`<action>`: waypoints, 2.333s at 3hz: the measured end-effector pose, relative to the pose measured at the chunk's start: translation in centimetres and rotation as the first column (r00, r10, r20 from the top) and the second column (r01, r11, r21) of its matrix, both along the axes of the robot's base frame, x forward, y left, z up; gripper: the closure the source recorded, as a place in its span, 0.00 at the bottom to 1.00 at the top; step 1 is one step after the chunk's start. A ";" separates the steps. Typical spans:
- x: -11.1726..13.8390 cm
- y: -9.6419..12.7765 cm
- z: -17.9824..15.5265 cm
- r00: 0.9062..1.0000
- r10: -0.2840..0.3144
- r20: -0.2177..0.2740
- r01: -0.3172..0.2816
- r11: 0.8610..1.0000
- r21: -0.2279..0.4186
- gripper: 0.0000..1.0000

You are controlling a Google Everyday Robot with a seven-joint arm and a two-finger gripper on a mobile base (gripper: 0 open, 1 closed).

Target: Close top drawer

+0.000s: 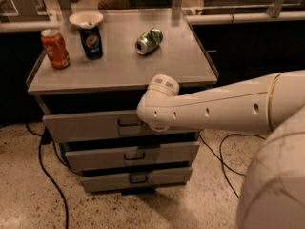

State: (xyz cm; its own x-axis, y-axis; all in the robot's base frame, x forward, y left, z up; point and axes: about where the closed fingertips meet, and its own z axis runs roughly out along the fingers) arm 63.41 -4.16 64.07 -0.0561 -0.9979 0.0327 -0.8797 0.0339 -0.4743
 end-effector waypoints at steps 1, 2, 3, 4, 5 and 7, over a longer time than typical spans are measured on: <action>0.0 0.0 0.0 1.000 0.000 0.000 0.000 1.000 0.000 1.00; 1.3 -0.2 0.1 1.000 -0.012 0.003 0.012 1.000 -0.006 1.00; 1.8 -0.3 0.2 1.000 -0.018 0.005 0.018 1.000 -0.009 1.00; 1.8 -0.3 0.2 1.000 -0.018 0.005 0.018 1.000 -0.009 0.84; 1.8 -0.3 0.2 1.000 -0.018 0.005 0.019 1.000 -0.009 0.60; -1.1 -2.3 1.0 1.000 -0.016 -0.017 0.015 0.998 -0.062 0.13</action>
Offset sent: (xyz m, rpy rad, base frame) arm 0.0688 -0.0101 0.0059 -0.0306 -0.0174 -0.0615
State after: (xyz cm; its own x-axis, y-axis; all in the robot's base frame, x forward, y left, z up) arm 62.33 -6.47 65.11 -0.0704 -0.9929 0.0957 -0.8876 0.0185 -0.4602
